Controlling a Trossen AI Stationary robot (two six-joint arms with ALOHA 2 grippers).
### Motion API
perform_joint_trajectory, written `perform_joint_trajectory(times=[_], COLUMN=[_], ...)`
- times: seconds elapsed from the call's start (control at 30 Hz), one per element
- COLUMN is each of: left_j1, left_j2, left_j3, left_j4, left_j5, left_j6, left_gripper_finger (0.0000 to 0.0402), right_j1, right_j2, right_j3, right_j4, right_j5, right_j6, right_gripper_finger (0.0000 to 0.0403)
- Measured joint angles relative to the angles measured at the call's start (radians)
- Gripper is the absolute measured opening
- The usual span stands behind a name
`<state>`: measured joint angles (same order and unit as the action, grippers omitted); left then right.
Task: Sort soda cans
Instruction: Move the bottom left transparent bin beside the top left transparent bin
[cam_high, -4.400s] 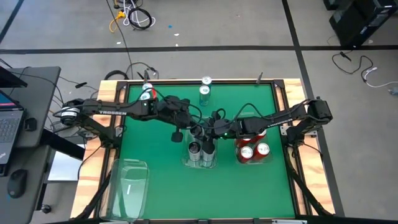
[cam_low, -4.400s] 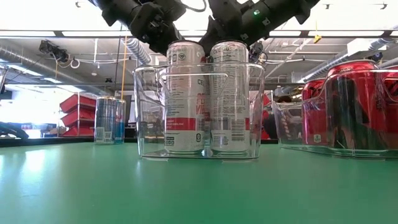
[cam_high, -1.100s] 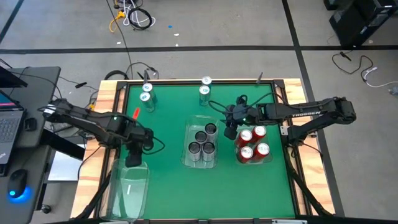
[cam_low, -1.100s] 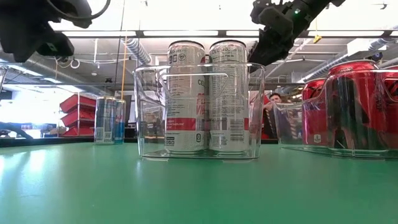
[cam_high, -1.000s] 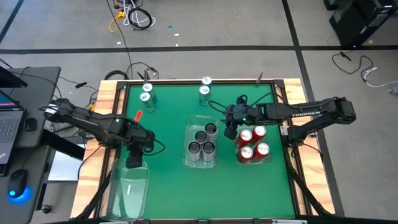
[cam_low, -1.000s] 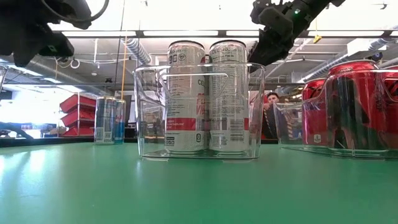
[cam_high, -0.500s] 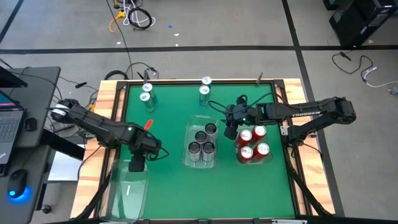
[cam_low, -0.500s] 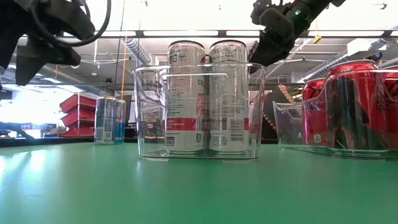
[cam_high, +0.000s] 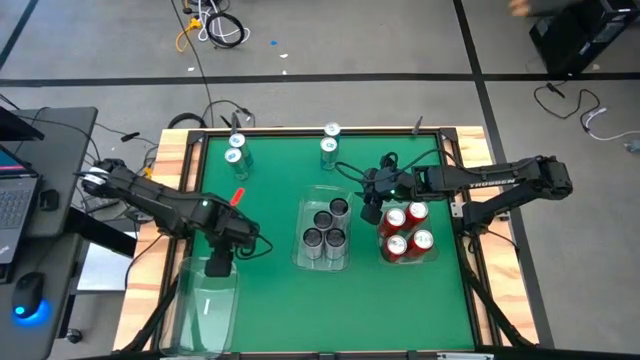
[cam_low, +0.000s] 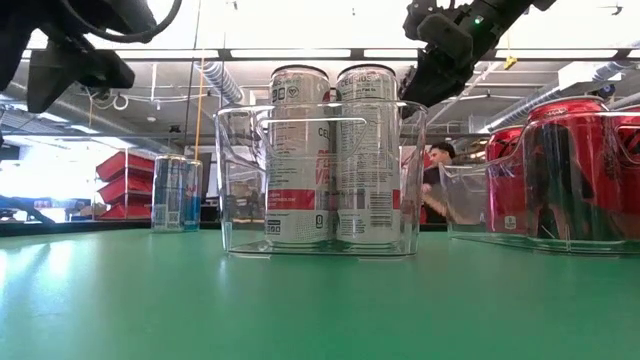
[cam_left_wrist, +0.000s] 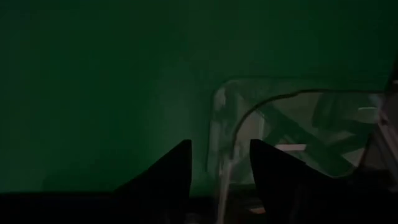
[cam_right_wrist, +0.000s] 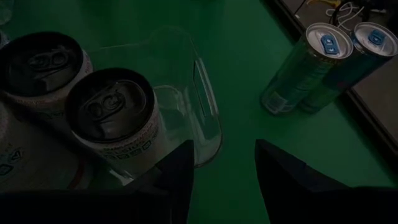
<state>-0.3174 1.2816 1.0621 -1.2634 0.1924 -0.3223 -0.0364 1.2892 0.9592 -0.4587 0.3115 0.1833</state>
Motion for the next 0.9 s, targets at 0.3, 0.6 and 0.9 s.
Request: perform_joint_trajectory(times=[0.3, 0.6, 0.9], left_j1=[-0.046, -0.003, 0.187], left_j2=[0.002, 0.002, 0.002], left_j3=[-0.125, -0.15, -0.15], left_j4=[0.109, 0.119, 0.292], left_j5=[0.042, -0.252, -0.491], left_j6=[-0.009, 0.105, 0.315], left_gripper_finger=[0.0166, 0.0058, 0.0009], right_j1=[0.0, 0.0, 0.0], right_j2=[0.0, 0.0, 0.001], right_j3=[0.0, 0.0, 0.0], right_j4=[-0.003, -0.004, -0.004], right_j5=[0.0, 0.0, 0.0], right_j6=[-0.003, -0.002, -0.01], right_gripper_finger=[0.0156, 0.0156, 0.0156])
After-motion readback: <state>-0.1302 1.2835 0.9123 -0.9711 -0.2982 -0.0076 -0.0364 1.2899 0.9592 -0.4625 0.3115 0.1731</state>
